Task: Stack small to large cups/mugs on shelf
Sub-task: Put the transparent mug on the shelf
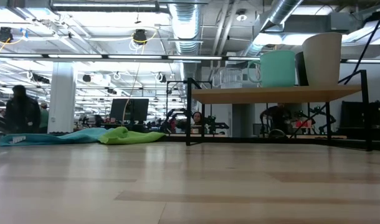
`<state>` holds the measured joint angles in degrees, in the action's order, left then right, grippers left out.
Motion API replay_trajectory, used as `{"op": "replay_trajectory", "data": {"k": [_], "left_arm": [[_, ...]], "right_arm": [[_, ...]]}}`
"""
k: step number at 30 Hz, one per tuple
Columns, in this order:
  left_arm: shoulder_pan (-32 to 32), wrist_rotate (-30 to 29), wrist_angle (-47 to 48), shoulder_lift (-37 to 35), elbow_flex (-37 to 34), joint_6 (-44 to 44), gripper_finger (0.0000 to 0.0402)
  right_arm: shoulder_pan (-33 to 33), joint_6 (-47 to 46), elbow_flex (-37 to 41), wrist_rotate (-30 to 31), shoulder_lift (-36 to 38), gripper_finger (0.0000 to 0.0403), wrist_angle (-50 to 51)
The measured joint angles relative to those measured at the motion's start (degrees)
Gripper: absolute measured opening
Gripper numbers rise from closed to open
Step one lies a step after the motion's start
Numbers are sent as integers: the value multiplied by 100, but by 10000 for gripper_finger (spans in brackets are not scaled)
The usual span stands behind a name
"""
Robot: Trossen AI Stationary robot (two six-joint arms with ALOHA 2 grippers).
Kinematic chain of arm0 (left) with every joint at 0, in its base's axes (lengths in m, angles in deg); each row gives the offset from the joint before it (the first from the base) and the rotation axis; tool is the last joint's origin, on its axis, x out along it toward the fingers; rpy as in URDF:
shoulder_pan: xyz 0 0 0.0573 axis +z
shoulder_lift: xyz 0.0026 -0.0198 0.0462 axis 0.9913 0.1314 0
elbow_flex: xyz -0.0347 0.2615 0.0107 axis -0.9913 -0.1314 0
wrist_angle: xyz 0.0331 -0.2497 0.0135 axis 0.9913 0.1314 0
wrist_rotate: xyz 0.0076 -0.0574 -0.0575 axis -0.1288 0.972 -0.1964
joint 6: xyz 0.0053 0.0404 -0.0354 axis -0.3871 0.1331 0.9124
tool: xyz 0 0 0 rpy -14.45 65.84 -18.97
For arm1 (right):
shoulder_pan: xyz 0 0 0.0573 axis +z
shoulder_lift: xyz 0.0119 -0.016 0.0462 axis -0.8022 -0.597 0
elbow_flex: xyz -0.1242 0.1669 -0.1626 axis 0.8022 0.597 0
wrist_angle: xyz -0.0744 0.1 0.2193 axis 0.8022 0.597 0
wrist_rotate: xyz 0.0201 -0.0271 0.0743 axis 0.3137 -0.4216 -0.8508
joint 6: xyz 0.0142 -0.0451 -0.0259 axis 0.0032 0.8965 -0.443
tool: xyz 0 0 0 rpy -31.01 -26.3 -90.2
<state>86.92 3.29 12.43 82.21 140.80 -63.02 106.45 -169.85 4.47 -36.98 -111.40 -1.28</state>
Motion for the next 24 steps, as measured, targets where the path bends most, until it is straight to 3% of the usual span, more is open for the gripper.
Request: {"op": "replay_trajectory", "data": {"k": [6,13,24], "left_arm": [[2,1,146,0,0,-2,14],[2,13,293,0,0,11,19],[2,44,256,0,0,26,19]], "right_arm": [[387,-9,260,226,2,185,-702],[905,44,259,438,-210,178,-723],[931,304,804,459,-708,177,-1585]]}}
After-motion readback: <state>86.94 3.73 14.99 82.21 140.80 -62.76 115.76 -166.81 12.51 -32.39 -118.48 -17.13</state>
